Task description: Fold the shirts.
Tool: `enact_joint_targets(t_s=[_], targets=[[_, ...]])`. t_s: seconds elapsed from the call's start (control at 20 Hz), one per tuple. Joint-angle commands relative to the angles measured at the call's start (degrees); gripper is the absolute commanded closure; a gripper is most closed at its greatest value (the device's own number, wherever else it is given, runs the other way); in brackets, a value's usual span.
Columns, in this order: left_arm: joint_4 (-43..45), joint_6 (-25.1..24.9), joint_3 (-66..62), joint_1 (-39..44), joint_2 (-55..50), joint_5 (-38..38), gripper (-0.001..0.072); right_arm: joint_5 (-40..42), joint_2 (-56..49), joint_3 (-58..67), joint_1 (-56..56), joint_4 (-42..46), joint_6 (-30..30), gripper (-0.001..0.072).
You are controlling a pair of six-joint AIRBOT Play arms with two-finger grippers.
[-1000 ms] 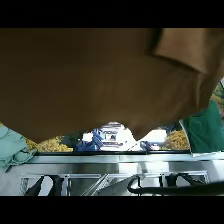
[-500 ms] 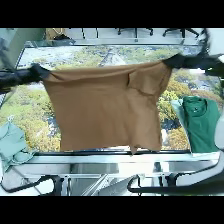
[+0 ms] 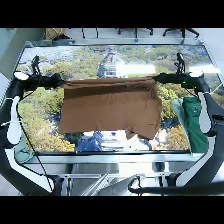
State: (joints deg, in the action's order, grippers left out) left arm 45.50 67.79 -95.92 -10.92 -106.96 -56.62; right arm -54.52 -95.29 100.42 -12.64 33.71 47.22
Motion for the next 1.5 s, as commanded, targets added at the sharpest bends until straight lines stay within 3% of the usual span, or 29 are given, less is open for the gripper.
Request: enact_joint_targets(t_s=[0.0,0.45,0.5,0.55,0.6,0.7,0.8,1.0,1.25,1.3,1.4,1.45], targets=[[3.4,0.7,-2.3,0.7,-4.0,-1.9,0.0696,-0.2,-1.3,-0.1,0.0,6.4,1.3,0.0692],[5.7,0.7,-2.3,1.5,-7.1,-1.6,0.0691,-2.5,-5.3,-0.1,2.0,6.6,1.7,0.0688],[5.7,0.7,-2.3,1.5,-6.6,-2.3,0.0554,-3.5,-4.7,-0.1,2.1,6.3,1.7,0.0620],[5.6,0.7,-2.3,1.2,-5.6,-3.5,0.0111,-4.7,-3.5,0.0,2.0,6.2,1.7,0.0444],[5.6,1.3,-2.3,0.6,-4.4,-4.9,0.0023,-6.3,-1.7,0.0,1.8,6.3,2.4,0.0380],[5.6,3.0,-2.3,-1.3,-1.1,-8.5,0.0024,-9.7,2.8,0.0,0.5,6.5,4.1,0.0379],[5.6,4.8,-2.2,-4.2,3.0,-13.0,0.0024,-14.4,8.1,0.0,-2.2,6.7,8.5,0.0322],[9.4,6.7,3.8,-8.7,9.4,-25.1,0.0024,-26.2,15.1,-3.5,-8.6,8.2,12.9,0.0359],[11.9,3.5,31.0,-11.3,17.9,-18.3,0.0024,-29.7,26.3,-25.3,-14.6,9.3,13.7,0.0366],[11.7,2.8,34.8,-11.2,18.6,-15.6,0.0024,-29.3,28.9,-30.2,-15.6,9.4,13.7,0.0336],[10.6,1.4,40.1,-10.5,18.7,-11.1,0.0024,-26.9,34.1,-39.6,-16.8,9.4,14.3,0.0208],[9.7,0.6,42.2,-10.3,18.7,-9.0,0.0024,-25.5,36.2,-43.4,-16.9,9.4,14.3,0.0209]])
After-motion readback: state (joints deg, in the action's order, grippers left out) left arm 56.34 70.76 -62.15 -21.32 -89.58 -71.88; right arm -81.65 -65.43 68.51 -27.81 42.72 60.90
